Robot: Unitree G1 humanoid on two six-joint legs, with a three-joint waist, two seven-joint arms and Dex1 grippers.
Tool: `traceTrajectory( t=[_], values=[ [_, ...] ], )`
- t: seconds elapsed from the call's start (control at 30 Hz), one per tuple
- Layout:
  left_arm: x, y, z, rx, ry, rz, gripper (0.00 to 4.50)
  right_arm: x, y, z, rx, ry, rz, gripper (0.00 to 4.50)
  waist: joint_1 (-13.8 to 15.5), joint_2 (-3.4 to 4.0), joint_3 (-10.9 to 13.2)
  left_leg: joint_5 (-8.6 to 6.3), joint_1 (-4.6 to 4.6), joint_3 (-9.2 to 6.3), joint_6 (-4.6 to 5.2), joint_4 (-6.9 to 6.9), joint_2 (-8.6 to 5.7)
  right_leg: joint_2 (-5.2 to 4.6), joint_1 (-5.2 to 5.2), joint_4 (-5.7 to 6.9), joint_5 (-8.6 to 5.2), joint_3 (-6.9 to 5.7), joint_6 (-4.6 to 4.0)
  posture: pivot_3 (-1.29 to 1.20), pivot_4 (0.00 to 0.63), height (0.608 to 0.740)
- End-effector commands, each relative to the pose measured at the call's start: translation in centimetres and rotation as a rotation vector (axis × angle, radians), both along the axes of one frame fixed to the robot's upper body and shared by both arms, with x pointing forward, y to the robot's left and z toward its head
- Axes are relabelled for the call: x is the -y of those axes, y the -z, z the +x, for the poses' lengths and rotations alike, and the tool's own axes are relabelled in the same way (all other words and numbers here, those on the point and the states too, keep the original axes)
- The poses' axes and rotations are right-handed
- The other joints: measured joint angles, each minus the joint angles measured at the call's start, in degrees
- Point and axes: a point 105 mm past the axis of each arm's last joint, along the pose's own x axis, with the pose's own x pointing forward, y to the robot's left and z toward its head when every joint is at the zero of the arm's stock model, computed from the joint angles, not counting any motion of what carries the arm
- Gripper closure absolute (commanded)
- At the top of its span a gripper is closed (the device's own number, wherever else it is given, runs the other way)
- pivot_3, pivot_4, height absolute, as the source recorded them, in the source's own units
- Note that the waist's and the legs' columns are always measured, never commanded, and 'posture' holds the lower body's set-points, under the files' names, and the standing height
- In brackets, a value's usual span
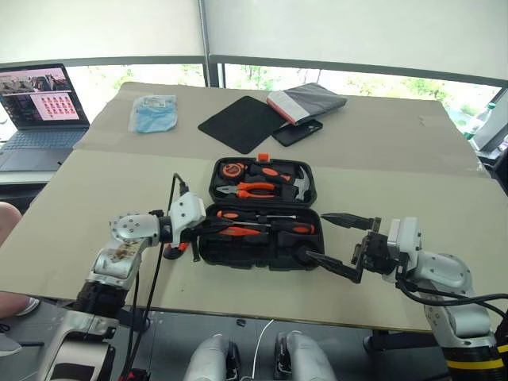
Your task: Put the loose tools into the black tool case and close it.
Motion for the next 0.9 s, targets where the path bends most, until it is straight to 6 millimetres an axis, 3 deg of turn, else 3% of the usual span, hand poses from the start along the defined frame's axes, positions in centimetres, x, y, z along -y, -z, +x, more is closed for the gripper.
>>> traceTrajectory(
  t=[0.03, 0.27, 0.47, 0.67, 0.9],
  values=[
    [0.7, 0.1, 0.8, 0.038, 0.007, 0.024, 4.42, 0.2, -1.1, -0.3, 0.040, 0.015, 0.016, 0.00, 0.1, 0.00, 0.0, 0.00, -0.01, 0.00, 0.01, 0.01, -0.01, 0.01, 0.00, 0.00, 0.00, -0.01, 0.00, 0.00, 0.150, 0.740],
    [0.9, 1.3, 1.4, 0.007, 0.003, 0.068, 4.42, 0.0, -1.1, -0.3, 0.037, 0.024, 0.023, 0.00, 0.2, 0.00, 0.0, -0.06, 0.06, -0.06, 0.15, 0.13, -0.01, -0.16, 0.15, 0.02, 0.01, -0.02, 0.03, 0.00, 0.150, 0.740],
    [1.1, 2.1, 0.2, -0.071, 0.070, 0.101, 4.42, -0.1, -0.8, -0.1, 0.029, 0.020, 0.027, 0.00, 0.1, 0.01, 0.0, -0.08, 0.27, -0.11, 0.18, 0.11, 0.01, -0.20, 0.40, -0.03, 0.00, -0.04, 0.04, 0.00, 0.150, 0.740],
    [1.3, 3.0, 0.5, -0.097, 0.093, 0.205, 4.42, -0.2, -0.8, 0.3, 0.028, 0.006, 0.024, 0.00, 0.0, 0.01, 0.0, -0.10, 0.33, -0.14, 0.21, 0.11, 0.03, -0.20, 0.47, -0.04, -0.01, -0.04, 0.04, 0.00, 0.150, 0.740],
    [1.4, 1.7, 1.6, -0.093, 0.031, 0.121, 4.42, -0.4, -0.8, 0.5, 0.028, -0.004, 0.026, 0.00, 0.1, 0.02, 0.0, -0.28, 0.39, -0.18, 0.52, 0.17, 0.02, -0.30, 0.58, -0.04, -0.01, -0.07, 0.05, 0.00, 0.150, 0.740]
  ],
)
